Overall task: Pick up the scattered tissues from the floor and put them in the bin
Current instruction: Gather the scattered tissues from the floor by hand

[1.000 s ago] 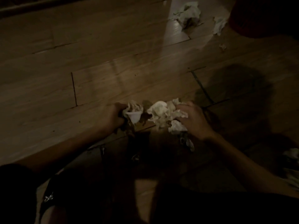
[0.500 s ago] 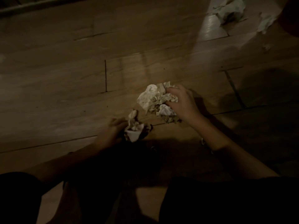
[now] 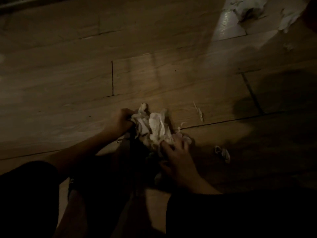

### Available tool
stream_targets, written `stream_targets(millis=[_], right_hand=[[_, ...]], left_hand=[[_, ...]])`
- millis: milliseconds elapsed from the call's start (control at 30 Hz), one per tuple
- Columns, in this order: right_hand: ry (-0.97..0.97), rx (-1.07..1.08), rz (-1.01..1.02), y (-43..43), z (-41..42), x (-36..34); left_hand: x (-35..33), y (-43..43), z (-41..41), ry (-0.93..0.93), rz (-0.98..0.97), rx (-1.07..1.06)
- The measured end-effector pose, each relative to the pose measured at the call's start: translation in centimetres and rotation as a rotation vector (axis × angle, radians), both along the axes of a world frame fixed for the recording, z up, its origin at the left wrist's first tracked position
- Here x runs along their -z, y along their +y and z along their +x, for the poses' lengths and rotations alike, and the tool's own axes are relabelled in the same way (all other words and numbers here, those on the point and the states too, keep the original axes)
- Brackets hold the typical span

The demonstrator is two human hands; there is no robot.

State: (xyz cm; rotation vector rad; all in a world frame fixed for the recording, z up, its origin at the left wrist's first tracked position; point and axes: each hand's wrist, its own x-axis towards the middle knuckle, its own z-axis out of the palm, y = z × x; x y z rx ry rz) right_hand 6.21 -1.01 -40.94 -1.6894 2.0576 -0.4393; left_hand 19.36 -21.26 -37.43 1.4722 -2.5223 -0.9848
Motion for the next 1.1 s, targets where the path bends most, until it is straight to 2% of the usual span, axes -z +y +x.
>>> stream_targets(millis=[33, 100, 200, 333, 433, 567, 700, 833, 933, 1000, 1100], right_hand=[[0.089, -0.034, -0.001, 0.2, 0.5, 0.6], [0.195, -0.07, -0.126, -0.2, 0.6, 1.5], [0.241, -0.096, -0.342, -1.0, -1.0, 1.3], [-0.153, 0.055, -0.194, -0.6, -3.6, -0.3], [-0.272, 0.25, -0.179, 0.0, -7.3, -3.1], [-0.174, 0.516, -0.241, 3.0, -13.2, -4.1], [-0.052, 0.632, -0.221, 6.7, -15.0, -2.9], [0.162, 0.499, -0.128, 8.1, -12.6, 0.4], [0.196, 0.522, -0.042, 8.2, -10.6, 1.6], [0.328, 0.497, -0.14, 8.1, -10.3, 1.4], [0.38, 0.436, -0.311, 8.0, -11.2, 1.1]], left_hand=[[-0.3, -0.6, -0.4, 0.031, 0.008, 0.032], [-0.6, -1.7, -1.0, 0.037, -0.02, 0.096], [-1.1, -2.1, -2.5, -0.003, -0.059, 0.141], [-1.8, -2.2, -4.7, 0.052, -0.011, 0.156], [-1.9, -1.9, -7.0, 0.108, -0.011, 0.16], [-1.8, -0.1, -10.5, 0.148, 0.009, 0.248], [-0.9, 1.0, -13.2, 0.107, -0.049, 0.397], [0.8, 1.7, -15.7, -0.109, -0.244, 0.607], [1.7, 3.1, -16.8, -0.23, -0.349, 0.809], [1.6, 4.1, -16.9, -0.272, -0.297, 0.897], [2.0, 4.0, -15.8, -0.376, -0.222, 0.954]])
